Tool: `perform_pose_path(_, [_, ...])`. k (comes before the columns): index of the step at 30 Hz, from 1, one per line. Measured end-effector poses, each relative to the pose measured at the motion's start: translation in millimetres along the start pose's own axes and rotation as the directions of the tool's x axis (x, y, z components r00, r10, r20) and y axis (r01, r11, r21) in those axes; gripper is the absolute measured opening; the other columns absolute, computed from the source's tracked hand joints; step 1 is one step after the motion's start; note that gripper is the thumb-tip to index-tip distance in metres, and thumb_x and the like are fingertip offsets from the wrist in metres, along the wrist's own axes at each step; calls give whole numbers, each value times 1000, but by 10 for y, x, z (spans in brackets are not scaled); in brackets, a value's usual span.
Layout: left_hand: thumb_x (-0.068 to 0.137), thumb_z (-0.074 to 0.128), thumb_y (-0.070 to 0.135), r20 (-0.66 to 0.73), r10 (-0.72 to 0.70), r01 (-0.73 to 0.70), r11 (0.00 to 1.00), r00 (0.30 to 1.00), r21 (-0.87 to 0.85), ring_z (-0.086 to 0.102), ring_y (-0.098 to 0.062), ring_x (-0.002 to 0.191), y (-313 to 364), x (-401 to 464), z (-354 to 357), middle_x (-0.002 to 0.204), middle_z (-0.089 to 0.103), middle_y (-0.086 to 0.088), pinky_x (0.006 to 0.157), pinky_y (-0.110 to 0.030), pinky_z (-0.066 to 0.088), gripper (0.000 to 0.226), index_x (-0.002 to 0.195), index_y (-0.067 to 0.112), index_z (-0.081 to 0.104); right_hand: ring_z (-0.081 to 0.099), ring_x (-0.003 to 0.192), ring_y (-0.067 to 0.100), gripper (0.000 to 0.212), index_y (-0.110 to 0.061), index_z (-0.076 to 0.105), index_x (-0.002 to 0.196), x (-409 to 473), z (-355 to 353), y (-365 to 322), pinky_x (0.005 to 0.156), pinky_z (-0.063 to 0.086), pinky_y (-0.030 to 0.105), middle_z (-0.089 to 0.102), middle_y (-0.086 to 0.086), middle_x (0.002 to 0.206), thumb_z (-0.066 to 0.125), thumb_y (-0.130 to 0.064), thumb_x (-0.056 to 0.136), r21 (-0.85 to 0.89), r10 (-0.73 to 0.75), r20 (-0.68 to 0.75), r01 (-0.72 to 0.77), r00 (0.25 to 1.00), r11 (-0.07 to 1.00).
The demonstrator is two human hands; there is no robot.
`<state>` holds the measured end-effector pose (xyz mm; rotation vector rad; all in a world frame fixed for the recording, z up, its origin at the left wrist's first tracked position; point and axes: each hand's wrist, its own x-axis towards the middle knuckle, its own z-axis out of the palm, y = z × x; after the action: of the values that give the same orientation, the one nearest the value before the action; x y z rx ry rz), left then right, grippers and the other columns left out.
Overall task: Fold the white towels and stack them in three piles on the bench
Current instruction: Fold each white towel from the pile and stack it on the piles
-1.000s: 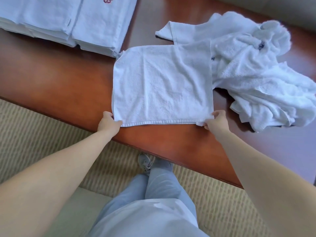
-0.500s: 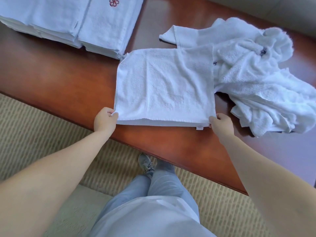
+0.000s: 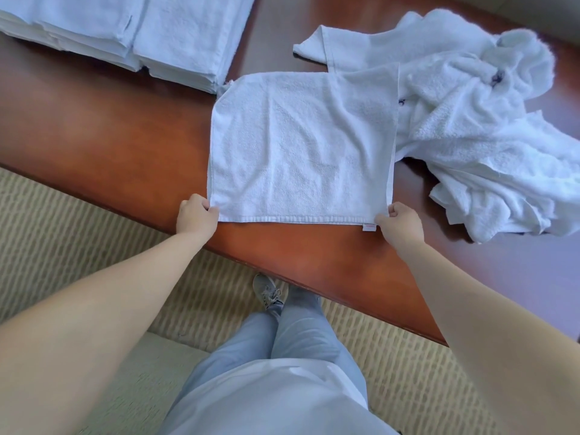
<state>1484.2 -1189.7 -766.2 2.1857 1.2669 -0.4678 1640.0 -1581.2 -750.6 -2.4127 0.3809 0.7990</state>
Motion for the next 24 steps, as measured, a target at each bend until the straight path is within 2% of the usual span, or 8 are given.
perform_pose_path(4, [90,69,33,89,34,-33,999,995,-15,50,-17,69,1,17,-72,104,48,1,57,-31,34,21,86,22,51,48,57,15,10,-22,61,78,-23,-1,-37,56,36,28,52,-11,63,59,-31,81,89,58,8,-58,998,994])
perform_pose_path(8, [90,68,31,155,83,-78,996,984,-37,41,-19,64,-43,69,-112,80,48,1,56,-33,29,30,78,18,45,46,58,17,25,-19,59,72,-21,3,-21,56,36,30,50,-9,59,55,-40,85,88,91,-34,-87,995,992])
perform_pose_path(10, [92,68,30,164,75,-66,996,984,-59,42,-18,64,-49,83,-135,77,48,1,58,-33,32,28,80,18,46,49,62,19,26,-16,65,80,-14,-10,0,56,37,29,57,-3,67,55,-39,89,109,103,-26,-100,994,989])
perform_pose_path(12, [95,66,29,185,35,-8,989,982,-145,56,-17,70,-43,92,-168,85,56,-3,66,-37,48,22,90,14,51,55,65,18,22,-18,69,86,-17,-37,12,58,44,30,68,2,75,56,-35,91,164,118,-13,-114,993,980])
perform_pose_path(15, [99,63,23,230,-50,135,919,972,-369,69,-12,82,10,63,-268,107,66,-7,76,-33,59,13,101,13,56,63,66,16,15,-16,71,97,-48,-109,-36,74,59,39,72,3,76,57,-21,91,278,161,-6,-153,987,948])
perform_pose_path(17, [98,63,19,240,-89,200,849,967,-489,66,-12,80,84,16,-389,109,68,-9,72,-29,58,16,111,15,55,63,63,14,24,-16,66,110,-103,-201,-128,66,59,32,71,4,83,57,-10,89,370,184,-9,-167,983,914])
perform_pose_path(20, [95,60,9,245,-97,239,714,965,-658,61,-15,75,259,-59,-693,102,68,-12,69,-29,56,31,119,26,50,57,57,13,38,-28,54,120,-224,-444,-380,48,49,24,65,4,91,54,-3,91,521,149,-7,-123,989,845])
perform_pose_path(24, [97,51,7,234,15,173,629,972,-758,55,-15,74,613,-216,-1283,98,66,-8,72,-28,53,26,102,28,65,50,52,13,39,-17,64,119,-424,-866,-835,52,42,28,62,6,81,46,4,91,637,29,-35,0,999,771])
